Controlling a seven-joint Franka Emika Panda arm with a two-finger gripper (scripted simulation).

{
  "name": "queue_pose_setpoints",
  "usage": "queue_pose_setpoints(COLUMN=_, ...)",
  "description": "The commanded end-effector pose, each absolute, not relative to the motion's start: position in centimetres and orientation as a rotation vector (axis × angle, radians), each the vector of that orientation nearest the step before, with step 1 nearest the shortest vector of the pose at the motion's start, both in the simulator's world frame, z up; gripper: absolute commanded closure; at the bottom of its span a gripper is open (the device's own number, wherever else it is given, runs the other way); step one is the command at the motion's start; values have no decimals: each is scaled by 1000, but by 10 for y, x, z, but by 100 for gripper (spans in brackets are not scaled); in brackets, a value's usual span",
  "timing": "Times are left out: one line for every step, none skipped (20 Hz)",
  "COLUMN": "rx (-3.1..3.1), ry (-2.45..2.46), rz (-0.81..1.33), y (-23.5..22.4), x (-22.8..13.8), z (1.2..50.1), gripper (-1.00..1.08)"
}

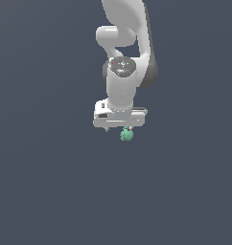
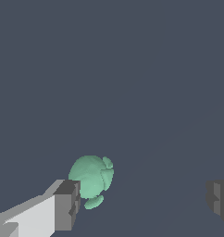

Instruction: Pick up the object and move it to a goal position.

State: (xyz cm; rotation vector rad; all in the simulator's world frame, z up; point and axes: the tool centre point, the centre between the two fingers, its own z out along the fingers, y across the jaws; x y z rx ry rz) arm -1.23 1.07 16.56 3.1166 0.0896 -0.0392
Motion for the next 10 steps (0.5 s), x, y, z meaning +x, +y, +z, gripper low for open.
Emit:
queue_pose_setpoints(rx=3117, ry=90, rz=-39, y=11, x=-12, z=166, gripper=-92)
queue_pose_setpoints(rx=3117, ry=90, rz=-39, y=10, x=-12, z=166, gripper=-92)
queue_pose_setpoints(rx=3117, ry=90, rz=-39, y=9, x=-12, z=165, gripper=-92)
queue_pose_setpoints(rx=3116, ry=91, rz=-39, y=8, x=-12, z=165, gripper=-92)
queue_pose_setpoints(rx=3116, ry=92, rz=-39, y=5, x=-12, z=165, gripper=-92)
queue_pose_setpoints(rx=3116, ry=93, rz=-39, y=2, x=-12, z=164, gripper=-92)
queue_pose_setpoints(rx=3116, ry=95, rz=-39, y=-1, x=-11, z=164, gripper=-92)
queue_pose_setpoints(rx=3116, ry=96, rz=-39, y=-4, x=-11, z=164, gripper=-92)
queue_pose_setpoints(rx=3115, ry=98, rz=-40, y=-7, x=-11, z=163, gripper=-92)
queue_pose_setpoints(rx=3115, ry=99, rz=-40, y=-9, x=-11, z=163, gripper=-92)
